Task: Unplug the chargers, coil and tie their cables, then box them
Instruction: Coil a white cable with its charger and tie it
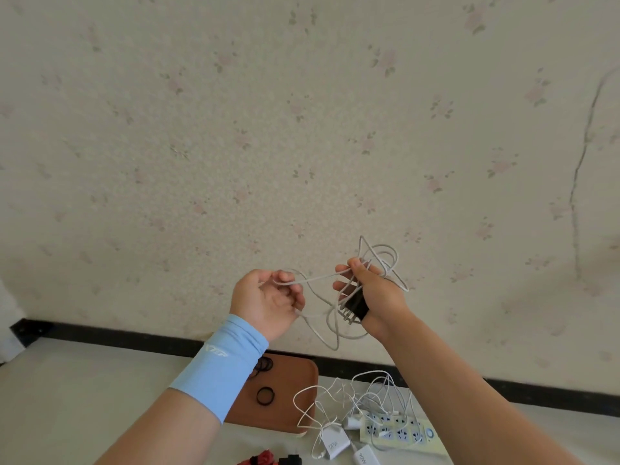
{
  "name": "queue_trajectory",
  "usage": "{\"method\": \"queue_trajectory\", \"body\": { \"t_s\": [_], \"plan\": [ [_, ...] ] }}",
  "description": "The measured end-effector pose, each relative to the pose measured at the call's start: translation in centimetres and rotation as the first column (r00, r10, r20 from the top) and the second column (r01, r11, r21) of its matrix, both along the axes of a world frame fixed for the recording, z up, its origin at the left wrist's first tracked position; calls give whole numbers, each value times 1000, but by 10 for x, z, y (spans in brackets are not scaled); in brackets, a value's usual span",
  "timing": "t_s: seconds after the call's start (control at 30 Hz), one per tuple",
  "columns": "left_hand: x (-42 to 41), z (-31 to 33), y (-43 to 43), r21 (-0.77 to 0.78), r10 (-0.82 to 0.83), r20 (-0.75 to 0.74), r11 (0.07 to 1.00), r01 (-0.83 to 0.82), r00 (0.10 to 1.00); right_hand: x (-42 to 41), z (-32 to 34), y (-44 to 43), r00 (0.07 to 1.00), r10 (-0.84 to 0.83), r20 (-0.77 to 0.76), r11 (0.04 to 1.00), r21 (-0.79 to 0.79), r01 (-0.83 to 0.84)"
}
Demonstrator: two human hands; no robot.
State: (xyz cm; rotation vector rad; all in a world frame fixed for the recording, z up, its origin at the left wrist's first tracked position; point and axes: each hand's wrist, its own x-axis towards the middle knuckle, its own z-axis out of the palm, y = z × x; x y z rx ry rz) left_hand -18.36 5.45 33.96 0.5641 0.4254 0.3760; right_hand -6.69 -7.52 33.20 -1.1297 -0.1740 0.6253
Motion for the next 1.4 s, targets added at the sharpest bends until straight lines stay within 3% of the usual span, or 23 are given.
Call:
{"method": "queue_trajectory", "body": {
  "t_s": [0.13, 0.27, 0.37, 0.47, 0.53, 0.63, 0.7, 0.83, 0.93, 1.0, 1.1, 1.13, 1.27, 1.33, 1.4],
  "plan": [
    [-1, 1, 3, 109, -60, 40, 992, 56, 997, 2, 2, -2, 999, 0, -40, 1000, -11, 0],
    [-5, 4, 0, 153, -231, 84, 964, 216, 969, -1, 1, -2, 988, 21, -150, 999, 35, -15],
    [-3, 9, -4, 163, -242, 65, 960, 229, 968, -3, 1, -1, 977, 44, -209, 998, 56, -33],
    [-5, 14, -8, 276, -266, 26, 928, 249, 964, -3, 1, 0, 958, 54, -281, 997, 75, -35],
    [-6, 14, -11, 381, -282, -19, 885, 268, 959, -3, 1, 1, 952, 57, -300, 994, 109, -25],
    [-5, 11, -13, 601, -277, -178, 729, 327, 944, -3, 4, 1, 951, 49, -304, 994, 107, -17],
    [-4, 9, -8, 660, -224, -275, 664, 353, 935, 0, 6, -1, 955, 30, -294, 995, 102, 1],
    [-4, 1, 12, 666, -4, -454, 662, 343, 891, 17, 9, -9, 961, -66, -269, 986, 128, 104],
    [-13, 0, 29, 703, 55, -541, 578, 415, 839, 29, 12, -16, 962, -184, -201, 970, 122, 211],
    [-22, 0, 36, 662, -102, -607, 484, 573, 788, 33, 10, -18, 959, -231, -162, 962, 112, 250],
    [-29, -1, 31, 532, -368, -726, 236, 813, 581, 30, 6, -17, 964, -239, -113, 968, 52, 246],
    [-28, -3, 30, 493, -401, -744, 213, 844, 535, 27, 6, -16, 972, -221, -81, 974, 25, 224],
    [-22, -10, 27, 330, -469, -766, 300, 895, 440, 14, 5, -12, 989, -68, 129, 994, -82, 79],
    [-21, -12, 20, 330, -337, -862, 190, 925, 377, 6, 2, -8, 975, -3, 224, 986, -163, 40],
    [-17, -14, 11, 356, -27, -934, -27, 934, 356, -4, -1, -4, 952, 54, 300, 968, -249, 24]
  ]
}}
